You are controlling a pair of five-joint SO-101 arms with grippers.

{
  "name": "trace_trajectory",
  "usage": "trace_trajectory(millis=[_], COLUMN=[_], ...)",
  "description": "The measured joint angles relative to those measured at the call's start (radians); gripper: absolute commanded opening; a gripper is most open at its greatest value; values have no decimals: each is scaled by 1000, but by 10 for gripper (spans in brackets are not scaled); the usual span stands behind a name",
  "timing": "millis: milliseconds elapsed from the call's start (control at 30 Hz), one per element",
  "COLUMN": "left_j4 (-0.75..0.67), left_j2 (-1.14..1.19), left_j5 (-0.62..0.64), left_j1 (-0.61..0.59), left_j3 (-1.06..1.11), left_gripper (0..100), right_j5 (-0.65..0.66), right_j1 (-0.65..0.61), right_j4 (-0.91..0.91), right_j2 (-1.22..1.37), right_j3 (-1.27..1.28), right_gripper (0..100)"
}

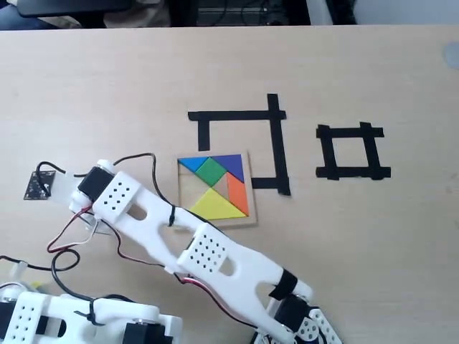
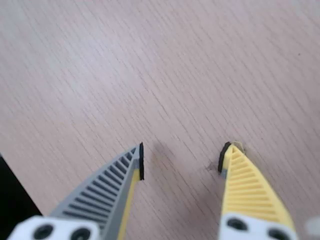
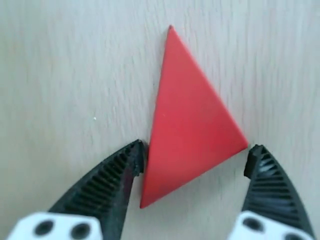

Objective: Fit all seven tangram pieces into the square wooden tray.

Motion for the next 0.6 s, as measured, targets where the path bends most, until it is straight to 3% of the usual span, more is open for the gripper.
trace_trajectory(millis=[167,267,600], left_j4=[0,0,0], left_j2=[0,0,0], left_j5=[0,0,0], left_j1=[0,0,0], left_j3=[0,0,0], left_gripper=[262,262,262], right_j5=[11,84,183], right_j1=[6,11,9], right_j4=[-44,-55,-55], right_j2=[0,0,0], right_j3=[0,0,3], right_gripper=[359,358,276])
